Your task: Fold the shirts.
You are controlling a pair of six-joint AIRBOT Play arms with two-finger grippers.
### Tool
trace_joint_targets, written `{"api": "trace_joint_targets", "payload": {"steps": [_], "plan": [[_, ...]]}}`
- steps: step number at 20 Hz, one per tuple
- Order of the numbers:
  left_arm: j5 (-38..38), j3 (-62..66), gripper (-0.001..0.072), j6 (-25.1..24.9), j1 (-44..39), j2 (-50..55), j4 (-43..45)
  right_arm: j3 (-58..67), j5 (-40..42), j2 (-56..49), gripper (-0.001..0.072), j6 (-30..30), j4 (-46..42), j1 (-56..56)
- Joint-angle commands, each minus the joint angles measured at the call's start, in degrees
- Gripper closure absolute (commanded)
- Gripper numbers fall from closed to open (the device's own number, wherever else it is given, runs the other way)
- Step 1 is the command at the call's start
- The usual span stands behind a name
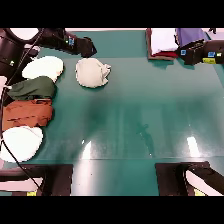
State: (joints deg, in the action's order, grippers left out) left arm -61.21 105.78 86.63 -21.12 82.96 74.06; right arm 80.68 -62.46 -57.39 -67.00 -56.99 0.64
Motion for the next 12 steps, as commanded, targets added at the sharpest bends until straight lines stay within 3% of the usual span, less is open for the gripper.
{"api": "trace_joint_targets", "payload": {"steps": [1,5,12], "plan": [[3.74,0.02,0.0089,9.44,1.4,3.67,17.29,0.04,0.5,0.0,0.0697,-0.02,0.24,0.11],[3.52,0.02,0.0089,9.35,6.03,13.99,14.21,0.04,0.33,-0.02,0.0697,-0.02,0.46,0.22],[10.58,0.04,0.009,7.41,7.23,25.42,4.2,0.02,-0.09,-0.02,0.0697,-0.04,0.48,0.24]]}}
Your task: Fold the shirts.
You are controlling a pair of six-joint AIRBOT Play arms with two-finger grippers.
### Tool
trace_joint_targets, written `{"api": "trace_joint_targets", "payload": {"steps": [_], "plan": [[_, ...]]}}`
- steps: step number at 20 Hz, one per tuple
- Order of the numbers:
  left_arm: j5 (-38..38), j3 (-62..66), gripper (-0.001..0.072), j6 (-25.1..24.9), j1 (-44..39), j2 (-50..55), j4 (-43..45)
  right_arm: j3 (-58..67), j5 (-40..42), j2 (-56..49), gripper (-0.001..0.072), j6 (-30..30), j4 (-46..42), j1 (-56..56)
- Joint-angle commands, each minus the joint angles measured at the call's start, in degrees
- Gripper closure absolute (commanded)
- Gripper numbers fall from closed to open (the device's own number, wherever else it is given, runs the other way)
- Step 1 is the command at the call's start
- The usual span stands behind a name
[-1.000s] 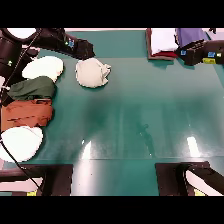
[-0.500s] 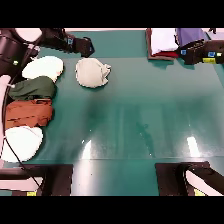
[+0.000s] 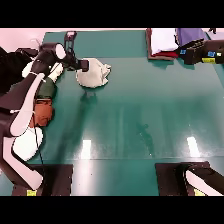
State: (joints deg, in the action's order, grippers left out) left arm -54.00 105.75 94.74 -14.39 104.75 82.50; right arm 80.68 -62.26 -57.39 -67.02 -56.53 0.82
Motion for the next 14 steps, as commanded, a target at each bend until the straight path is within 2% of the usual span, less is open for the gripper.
{"api": "trace_joint_targets", "payload": {"steps": [1,2,3,4,9,11,14], "plan": [[4.28,0.07,0.0091,-0.7,0.5,3.72,-5.42,0.02,-0.31,-0.02,0.0697,-0.02,0.02,0.07],[5.11,0.15,0.0184,-0.7,0.5,3.58,-6.27,0.02,-0.31,0.0,0.0697,-0.02,0.02,0.07],[5.03,0.63,0.0445,-0.68,0.5,3.56,-6.64,0.02,-0.33,0.0,0.0697,-0.02,0.02,0.07],[4.72,1.11,0.0676,-0.74,0.5,3.48,-6.62,0.02,-0.48,0.0,0.0697,-0.02,0.04,0.07],[-2.12,10.05,0.068,-0.74,0.5,-1.73,-3.21,2.4,-0.79,0.72,0.0696,-0.02,-0.02,0.04],[-0.81,12.9,0.068,-0.94,0.5,-9.84,-1.84,6.71,-1.33,0.72,0.0696,-0.02,0.0,0.07],[-2.38,12.85,0.0681,-4.37,-0.66,-23.23,-1.44,13.05,-1.29,0.7,0.0697,-0.02,-0.35,0.02]]}}
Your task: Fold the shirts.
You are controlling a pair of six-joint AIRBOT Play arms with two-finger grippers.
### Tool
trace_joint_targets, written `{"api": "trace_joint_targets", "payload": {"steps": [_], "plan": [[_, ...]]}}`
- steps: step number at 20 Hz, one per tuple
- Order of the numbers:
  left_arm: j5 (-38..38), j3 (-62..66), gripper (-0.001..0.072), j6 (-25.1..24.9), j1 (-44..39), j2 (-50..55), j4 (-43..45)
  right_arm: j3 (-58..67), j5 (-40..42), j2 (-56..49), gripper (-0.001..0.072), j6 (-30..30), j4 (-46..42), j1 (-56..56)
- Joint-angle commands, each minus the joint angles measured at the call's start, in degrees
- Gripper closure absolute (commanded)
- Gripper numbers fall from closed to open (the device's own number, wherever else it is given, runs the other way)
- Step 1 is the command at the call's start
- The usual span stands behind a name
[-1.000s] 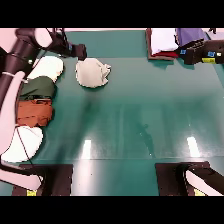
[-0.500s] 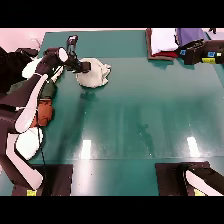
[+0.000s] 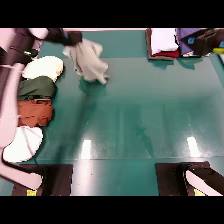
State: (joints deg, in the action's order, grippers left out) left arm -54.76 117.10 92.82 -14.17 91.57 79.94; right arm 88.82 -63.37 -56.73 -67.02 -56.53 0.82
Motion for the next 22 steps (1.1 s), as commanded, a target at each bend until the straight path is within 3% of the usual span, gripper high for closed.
{"api": "trace_joint_targets", "payload": {"steps": [1,5,9,10,11,12,13,15,18,20,22], "plan": [[-2.99,1.51,0.0681,-3.39,-1.88,-13.46,1.33,6.95,-0.2,0.04,0.0697,0.0,-0.68,-0.02],[-8.96,1.01,0.0681,-5.46,-10.97,-19.19,1.33,12.41,0.04,0.02,0.0697,-0.02,-0.66,-0.02],[-8.46,-9.05,0.0677,-8.52,-22.47,-17.16,0.61,14.1,0.2,0.04,0.0697,-0.02,-0.59,0.0],[-7.48,-11.5,0.0583,-9.07,-24.41,-16.0,-0.42,14.05,0.09,0.04,0.0697,-0.02,-0.61,-0.02],[-5.84,-13.62,0.0284,-9.05,-25.92,-14.93,-1.75,14.05,-0.33,0.04,0.0697,-0.02,-0.61,0.0],[-3.87,-15.23,0.0152,-9.07,-26.88,-13.75,-2.27,14.05,-0.79,0.04,0.0697,-0.02,-0.57,0.0],[-3.15,-15.69,0.0151,-9.07,-26.73,-12.92,-1.44,14.05,-1.38,0.04,0.0697,-0.02,-0.57,0.0],[-3.43,-15.67,0.0151,-7.21,-23.32,-12.72,4.7,14.05,-2.36,0.04,0.0697,-0.02,-0.55,0.0],[-7.69,-16.24,0.0151,-1.64,-11.06,-12.39,8.63,14.05,-2.86,0.04,0.0697,-0.02,-0.48,0.0],[-8.79,-20.09,0.0151,0.76,-1.84,-11.23,3.19,14.03,-2.93,0.0,0.0697,-0.02,-0.42,0.04],[-8.68,-26.32,0.0151,0.04,5.09,-9.29,-5.92,13.2,-2.82,0.07,0.0697,-0.02,-0.44,0.04]]}}
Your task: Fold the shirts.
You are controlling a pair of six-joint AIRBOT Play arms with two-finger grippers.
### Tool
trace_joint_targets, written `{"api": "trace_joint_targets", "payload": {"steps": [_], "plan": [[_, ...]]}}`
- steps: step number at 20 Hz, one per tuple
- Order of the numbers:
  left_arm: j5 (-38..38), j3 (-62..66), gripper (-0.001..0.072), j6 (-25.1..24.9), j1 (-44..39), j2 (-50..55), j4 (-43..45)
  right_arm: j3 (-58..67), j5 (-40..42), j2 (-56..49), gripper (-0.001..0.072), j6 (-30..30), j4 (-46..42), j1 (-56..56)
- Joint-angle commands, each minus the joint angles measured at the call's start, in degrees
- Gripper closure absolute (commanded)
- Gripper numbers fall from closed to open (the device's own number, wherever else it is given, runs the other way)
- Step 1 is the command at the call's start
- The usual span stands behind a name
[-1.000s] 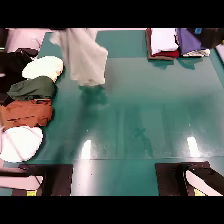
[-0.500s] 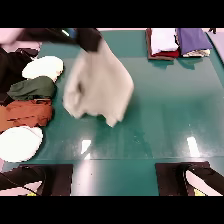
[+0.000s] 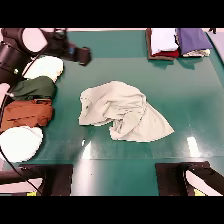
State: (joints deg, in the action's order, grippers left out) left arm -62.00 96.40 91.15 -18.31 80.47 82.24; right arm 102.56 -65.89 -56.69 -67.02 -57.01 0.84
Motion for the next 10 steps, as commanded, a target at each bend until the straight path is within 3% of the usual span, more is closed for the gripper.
{"api": "trace_joint_targets", "payload": {"steps": [1,8,10], "plan": [[-0.98,-9.11,0.0151,0.72,11.43,3.26,-11.52,-1.25,-0.33,0.02,0.0696,-0.02,0.07,0.02],[4.46,-21.22,0.015,-2.43,13.64,12.63,-19.17,-6.32,-0.22,0.0,0.0697,-0.04,0.42,0.02],[5.62,-21.24,0.0151,-5.81,13.62,14.38,-24.63,-7.34,-0.13,0.0,0.0697,-0.02,0.44,0.02]]}}
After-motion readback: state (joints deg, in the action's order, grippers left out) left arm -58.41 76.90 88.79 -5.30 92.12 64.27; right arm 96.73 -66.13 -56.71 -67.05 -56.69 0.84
